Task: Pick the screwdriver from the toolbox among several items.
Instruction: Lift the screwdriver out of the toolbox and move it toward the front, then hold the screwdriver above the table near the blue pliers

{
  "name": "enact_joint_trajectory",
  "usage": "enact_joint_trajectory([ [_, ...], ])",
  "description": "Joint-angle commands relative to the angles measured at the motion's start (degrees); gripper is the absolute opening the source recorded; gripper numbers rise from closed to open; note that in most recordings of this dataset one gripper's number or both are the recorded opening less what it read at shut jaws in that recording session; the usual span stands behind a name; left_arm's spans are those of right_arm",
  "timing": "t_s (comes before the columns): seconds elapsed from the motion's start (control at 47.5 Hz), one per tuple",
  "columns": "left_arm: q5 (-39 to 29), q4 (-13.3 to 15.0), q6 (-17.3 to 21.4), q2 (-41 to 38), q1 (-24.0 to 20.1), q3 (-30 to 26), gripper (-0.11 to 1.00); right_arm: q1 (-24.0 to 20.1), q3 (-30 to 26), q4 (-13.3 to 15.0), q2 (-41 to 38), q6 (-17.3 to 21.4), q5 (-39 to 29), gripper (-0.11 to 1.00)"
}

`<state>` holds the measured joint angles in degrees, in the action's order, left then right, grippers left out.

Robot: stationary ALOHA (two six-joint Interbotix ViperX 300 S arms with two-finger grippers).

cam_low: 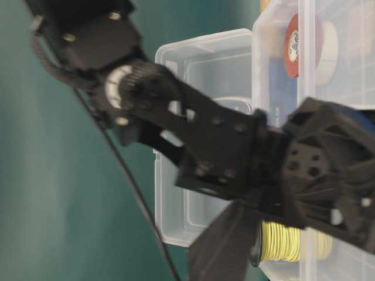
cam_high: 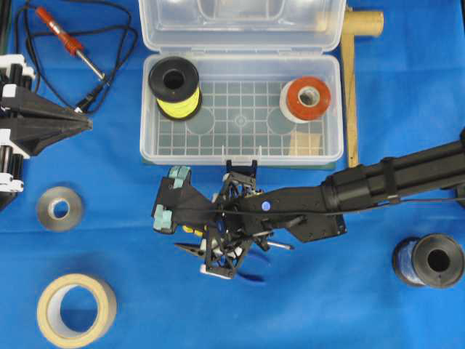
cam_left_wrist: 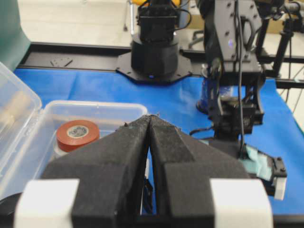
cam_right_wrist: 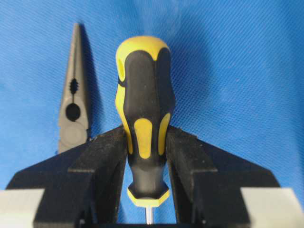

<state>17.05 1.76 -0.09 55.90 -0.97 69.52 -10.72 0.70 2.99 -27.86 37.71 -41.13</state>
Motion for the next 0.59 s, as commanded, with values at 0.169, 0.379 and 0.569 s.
enact_joint_trajectory([
  [0.169, 0.44, 0.09, 0.00, 0.09, -0.09, -0.62, 0.00, -0.09, -1.41, -0.35, 2.02, 0.00, -0.26, 0.29],
  [0.379, 0.35, 0.09, -0.09, 0.00, -0.09, -0.35, 0.00, -0.09, -1.14, 2.72, 7.47, -0.44, -1.58, 0.82],
  [0.569, 0.18, 0.09, -0.26, 0.09, -0.09, -0.18, 0.00, -0.09, 0.97, 7.82, 16.79, -0.09, -4.13, 0.75],
])
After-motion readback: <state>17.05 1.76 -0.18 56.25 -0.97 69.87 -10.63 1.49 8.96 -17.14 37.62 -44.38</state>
